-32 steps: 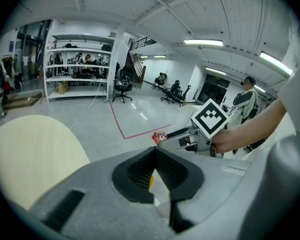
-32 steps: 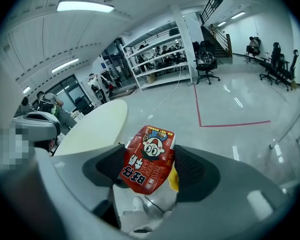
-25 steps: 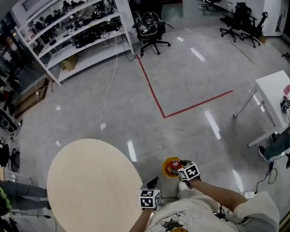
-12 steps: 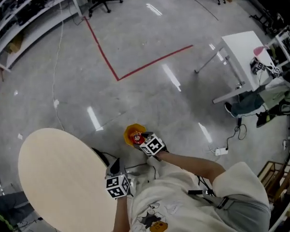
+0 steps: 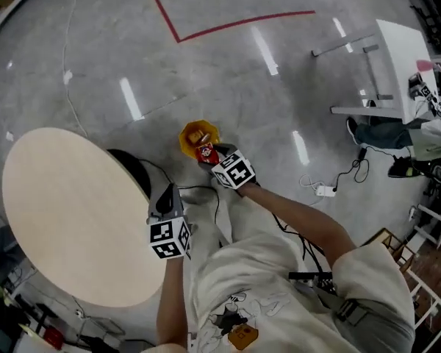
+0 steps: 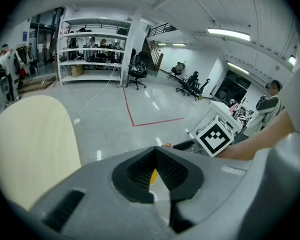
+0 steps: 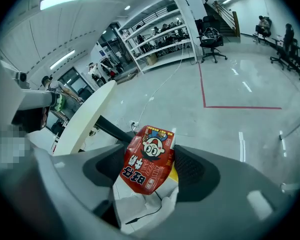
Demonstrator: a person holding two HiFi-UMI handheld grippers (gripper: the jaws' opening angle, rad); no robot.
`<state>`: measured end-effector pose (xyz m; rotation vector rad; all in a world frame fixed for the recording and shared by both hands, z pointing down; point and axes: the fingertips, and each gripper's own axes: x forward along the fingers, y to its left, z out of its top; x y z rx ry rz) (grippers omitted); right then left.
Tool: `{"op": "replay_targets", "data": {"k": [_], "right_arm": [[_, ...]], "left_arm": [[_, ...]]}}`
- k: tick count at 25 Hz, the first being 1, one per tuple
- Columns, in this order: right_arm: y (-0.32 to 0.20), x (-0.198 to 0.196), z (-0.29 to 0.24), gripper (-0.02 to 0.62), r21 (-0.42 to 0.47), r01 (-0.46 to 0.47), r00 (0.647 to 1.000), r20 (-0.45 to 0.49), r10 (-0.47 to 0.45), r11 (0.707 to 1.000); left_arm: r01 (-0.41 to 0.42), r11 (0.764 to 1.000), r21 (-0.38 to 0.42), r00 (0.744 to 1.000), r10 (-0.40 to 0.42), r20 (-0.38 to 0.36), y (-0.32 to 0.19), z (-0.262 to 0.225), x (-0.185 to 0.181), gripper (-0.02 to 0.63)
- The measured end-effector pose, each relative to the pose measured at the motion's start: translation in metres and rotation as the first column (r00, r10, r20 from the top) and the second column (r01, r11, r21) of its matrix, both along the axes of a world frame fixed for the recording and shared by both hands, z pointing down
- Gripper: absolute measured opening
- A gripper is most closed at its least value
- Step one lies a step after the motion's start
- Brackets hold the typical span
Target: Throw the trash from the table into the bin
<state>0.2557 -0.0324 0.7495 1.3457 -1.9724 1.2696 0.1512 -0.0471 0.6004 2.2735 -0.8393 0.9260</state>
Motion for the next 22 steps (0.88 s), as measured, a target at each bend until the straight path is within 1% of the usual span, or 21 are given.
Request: {"op": "replay_targets", "data": {"k": [2, 7, 11, 16, 19, 22], "right_arm": [[0.006, -0.008, 0.006, 0.322, -0.013, 0.024, 0.999, 0.026, -0.023, 1.000], [-0.004, 0.003, 0.039, 0.322, -0.029, 0.038, 0.999, 0.007, -0.037, 0.999], [-0.007, 0.001, 0.075, 0.322, -0.045, 0.061, 0.998, 0.004, -0.061, 0.997], [-0.006, -0.003, 0.138, 0.322, -0.078, 0.086, 0.996, -0.006, -0.087, 0.993], [0.001, -0.002, 0.175, 0.322, -0.109, 0.090, 0.995, -0.020, -0.093, 0.990], [0.003, -0.009, 0.206, 0.322, -0.130, 0.113, 0.993, -0.029, -0.117, 0.985]], "left_arm": [[0.025, 1.000, -0.017, 0.999, -0.024, 0.038, 0.009, 0.005, -0.008, 0.006], [0.044, 0.998, -0.038, 0.998, -0.042, 0.054, 0.003, 0.048, -0.002, 0.006], [0.071, 0.996, -0.053, 0.994, -0.066, 0.090, 0.000, 0.096, 0.002, 0.006], [0.112, 0.990, -0.083, 0.987, -0.102, 0.121, -0.001, 0.168, 0.007, 0.006], [0.102, 0.988, -0.114, 0.987, -0.087, 0.133, 0.006, 0.213, 0.009, 0.006], [0.083, 0.990, -0.117, 0.985, -0.063, 0.161, 0.004, 0.247, 0.003, 0.006]]}}
